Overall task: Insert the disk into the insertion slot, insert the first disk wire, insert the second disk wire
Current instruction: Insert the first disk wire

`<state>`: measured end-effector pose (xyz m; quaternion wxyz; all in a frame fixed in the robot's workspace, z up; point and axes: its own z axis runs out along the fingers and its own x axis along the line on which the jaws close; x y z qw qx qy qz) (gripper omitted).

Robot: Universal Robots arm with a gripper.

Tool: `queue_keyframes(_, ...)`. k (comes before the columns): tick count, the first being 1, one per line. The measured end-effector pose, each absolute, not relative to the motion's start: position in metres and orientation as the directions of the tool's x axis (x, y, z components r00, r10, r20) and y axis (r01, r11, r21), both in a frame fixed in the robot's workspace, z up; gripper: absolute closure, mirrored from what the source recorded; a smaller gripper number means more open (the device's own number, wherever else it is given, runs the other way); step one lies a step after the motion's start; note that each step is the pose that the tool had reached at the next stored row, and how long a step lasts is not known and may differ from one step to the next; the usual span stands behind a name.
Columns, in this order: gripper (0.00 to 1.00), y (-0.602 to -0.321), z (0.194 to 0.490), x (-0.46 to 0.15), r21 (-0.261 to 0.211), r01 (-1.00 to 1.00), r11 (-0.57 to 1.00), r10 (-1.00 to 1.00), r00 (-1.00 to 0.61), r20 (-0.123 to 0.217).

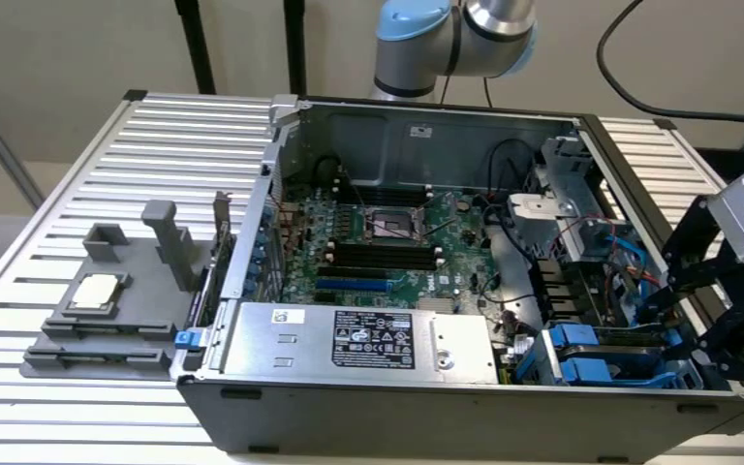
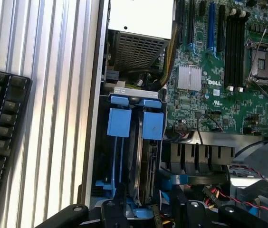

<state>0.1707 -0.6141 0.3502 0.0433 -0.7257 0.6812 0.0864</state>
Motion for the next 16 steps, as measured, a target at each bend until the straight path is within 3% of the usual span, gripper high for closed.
queue_keyframes(16, 0.51, -0.6141, 0.3459, 0.1735, 0.026, -0.986, -0.163, -0.965, 0.154, -0.210)
